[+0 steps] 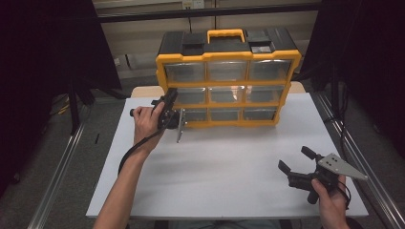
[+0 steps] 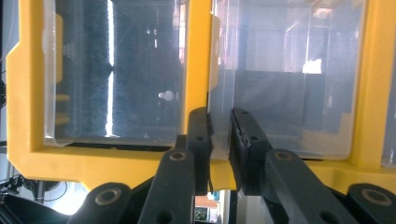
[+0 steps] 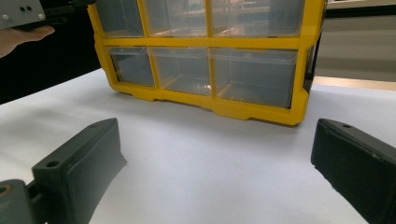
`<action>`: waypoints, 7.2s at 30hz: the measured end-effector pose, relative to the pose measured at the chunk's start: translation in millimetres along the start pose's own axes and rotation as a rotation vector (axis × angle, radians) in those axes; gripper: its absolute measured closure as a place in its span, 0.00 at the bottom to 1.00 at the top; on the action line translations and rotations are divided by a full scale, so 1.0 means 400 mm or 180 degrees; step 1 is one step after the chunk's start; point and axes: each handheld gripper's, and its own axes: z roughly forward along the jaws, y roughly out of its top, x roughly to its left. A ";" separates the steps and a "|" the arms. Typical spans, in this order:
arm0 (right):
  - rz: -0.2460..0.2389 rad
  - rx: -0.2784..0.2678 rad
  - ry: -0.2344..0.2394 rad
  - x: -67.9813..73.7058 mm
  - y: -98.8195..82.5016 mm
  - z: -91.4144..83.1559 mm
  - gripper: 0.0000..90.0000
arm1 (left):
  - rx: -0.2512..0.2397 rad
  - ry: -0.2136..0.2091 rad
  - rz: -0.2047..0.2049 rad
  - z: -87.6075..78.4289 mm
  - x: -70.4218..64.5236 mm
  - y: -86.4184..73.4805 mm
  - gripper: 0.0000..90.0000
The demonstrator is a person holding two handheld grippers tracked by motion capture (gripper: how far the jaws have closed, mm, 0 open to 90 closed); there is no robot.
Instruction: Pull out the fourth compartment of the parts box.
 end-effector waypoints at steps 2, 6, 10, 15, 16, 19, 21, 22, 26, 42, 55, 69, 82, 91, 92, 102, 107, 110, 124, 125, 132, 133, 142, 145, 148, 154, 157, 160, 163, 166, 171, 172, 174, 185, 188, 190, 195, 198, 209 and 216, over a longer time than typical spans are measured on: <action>0.0007 0.0000 0.0003 0.001 0.000 0.000 0.02 | -0.0102 0.0058 -0.0018 0.005 -0.003 -0.003 0.88; -0.0002 0.0001 0.0020 0.001 0.000 -0.002 0.02 | -0.0030 -0.0017 -0.0027 -0.002 0.001 -0.002 0.88; 0.0011 -0.0011 0.0038 0.001 0.000 -0.003 0.02 | -0.0007 0.0010 -0.0019 -0.005 0.000 -0.001 0.88; 0.0002 -0.0011 0.0043 0.001 0.000 -0.002 0.02 | -0.0011 0.0019 -0.0013 -0.007 -0.001 -0.002 0.88; -0.0002 -0.0014 0.0046 0.001 0.000 -0.002 0.02 | -0.0002 0.0017 0.0018 -0.008 0.000 -0.001 0.88; -0.0001 -0.0012 0.0047 0.001 0.000 -0.002 0.02 | -0.0033 0.0034 0.0035 -0.008 0.000 0.000 0.88; 0.0005 -0.0009 0.0044 0.001 0.000 -0.002 0.02 | -0.0037 0.0035 0.0034 -0.010 0.000 0.000 0.88; 0.0001 -0.0007 0.0045 0.001 0.000 -0.003 0.02 | -0.0031 0.0020 0.0015 -0.012 -0.001 -0.001 0.88; 0.0001 -0.0011 0.0036 0.001 0.000 -0.004 0.02 | -0.0046 0.0014 -0.0009 -0.015 -0.002 -0.002 0.88; -0.0007 -0.0018 0.0048 0.001 0.000 -0.004 0.02 | -0.0034 0.0066 -0.0007 -0.033 -0.002 0.003 0.88; -0.0005 -0.0019 0.0046 0.000 0.000 -0.005 0.02 | -0.0061 0.0100 -0.0007 -0.042 -0.005 0.004 0.88; -0.0001 -0.0025 0.0050 0.002 0.000 -0.004 0.01 | -0.0084 0.0066 0.0015 -0.051 -0.004 0.006 0.88; -0.0013 -0.0018 0.0063 0.001 0.000 -0.005 0.01 | -0.0127 0.0099 0.0040 -0.060 -0.004 0.006 0.88; -0.0013 -0.0021 0.0057 0.001 0.000 -0.005 0.01 | -0.0037 0.0056 0.0121 -0.068 0.000 0.006 0.88; -0.0013 -0.0021 0.0057 0.001 0.000 -0.005 0.01 | -0.0056 0.0061 0.0104 -0.068 -0.001 0.006 0.88; -0.0011 -0.0017 0.0065 0.001 0.000 -0.006 0.01 | -0.0043 0.0067 0.0154 -0.077 -0.001 0.006 0.88; -0.0027 -0.0027 0.0061 0.000 0.000 -0.006 0.01 | -0.0063 0.0061 0.0158 -0.081 0.000 0.007 0.88; -0.0014 -0.0033 0.0057 0.001 0.000 -0.006 0.01 | -0.0117 0.0098 0.0150 -0.083 0.000 0.007 0.88; -0.0012 -0.0016 0.0070 0.001 0.000 -0.006 0.01 | -0.0195 0.0089 0.0068 -0.088 -0.004 0.005 0.88; -0.0015 -0.0022 0.0071 0.000 0.000 -0.006 0.01 | -0.0199 0.0092 0.0063 -0.088 -0.004 0.005 0.88; -0.0010 -0.0018 0.0064 0.001 0.000 -0.005 0.01 | -0.0213 0.0092 0.0115 -0.095 -0.005 0.004 0.88; -0.0013 -0.0019 0.0071 0.001 0.000 -0.005 0.01 | -0.0218 0.0093 0.0090 -0.094 -0.007 0.004 0.88; -0.0046 -0.0002 0.0065 -0.001 -0.001 -0.005 0.01 | -0.0175 0.0068 0.0209 -0.103 -0.001 0.006 0.88; -0.0011 -0.0006 0.0082 0.001 -0.001 -0.003 0.01 | -0.0259 0.0067 0.0133 -0.102 -0.005 0.006 0.89; -0.0012 -0.0008 0.0079 0.001 -0.001 -0.004 0.01 | -0.0223 0.0066 0.0130 -0.104 -0.004 0.007 0.90; -0.0017 -0.0002 0.0076 0.001 -0.001 -0.003 0.01 | -0.0213 0.0076 0.0101 -0.101 0.002 0.006 0.86; -0.0019 -0.0003 0.0077 0.002 -0.001 -0.003 0.01 | -0.0142 0.0054 0.0080 -0.094 0.003 0.008 0.85; -0.0019 -0.0004 0.0078 0.002 -0.001 -0.003 0.01 | -0.0088 0.0058 0.0078 -0.091 0.004 0.016 0.85; -0.0015 -0.0003 0.0074 0.002 -0.001 -0.003 0.01 | -0.0058 0.0006 0.0069 -0.090 0.005 0.019 0.88; -0.0047 0.0004 0.0066 -0.001 -0.001 -0.005 0.01 | -0.0041 -0.0012 0.0071 -0.093 0.007 0.019 0.88; -0.0008 -0.0015 0.0069 0.001 0.000 -0.005 0.01 | -0.0084 -0.0012 0.0001 -0.103 0.009 0.017 0.88; -0.0007 -0.0014 0.0078 0.001 0.001 -0.006 0.01 | -0.0047 0.0004 0.0006 -0.107 0.008 0.018 0.88; -0.0007 -0.0016 0.0095 0.001 0.001 -0.005 0.01 | -0.0088 0.0018 0.0040 -0.112 0.009 0.020 0.88; 0.0003 -0.0025 0.0078 0.001 0.001 -0.005 0.01 | -0.0093 0.0007 0.0007 -0.126 0.008 0.021 0.88; -0.0031 -0.0012 0.0057 -0.001 -0.001 -0.004 0.01 | -0.0107 0.0014 0.0026 -0.133 0.005 0.020 0.88; -0.0019 -0.0012 0.0053 -0.001 -0.002 -0.005 0.01 | -0.0141 0.0014 0.0014 -0.135 0.002 0.018 0.88; -0.0025 -0.0013 0.0037 0.001 -0.002 -0.007 0.01 | -0.0152 0.0046 0.0044 -0.140 0.005 0.020 0.88; -0.0027 -0.0017 0.0040 0.000 -0.002 -0.008 0.01 | -0.0176 0.0056 0.0012 -0.147 0.002 0.020 0.88; -0.0008 -0.0022 0.0049 0.002 -0.001 -0.007 0.01 | -0.0231 0.0070 0.0085 -0.164 0.003 0.024 0.89; -0.0008 -0.0017 0.0047 0.001 -0.001 -0.007 0.01 | -0.0215 0.0050 0.0037 -0.172 -0.001 0.028 0.89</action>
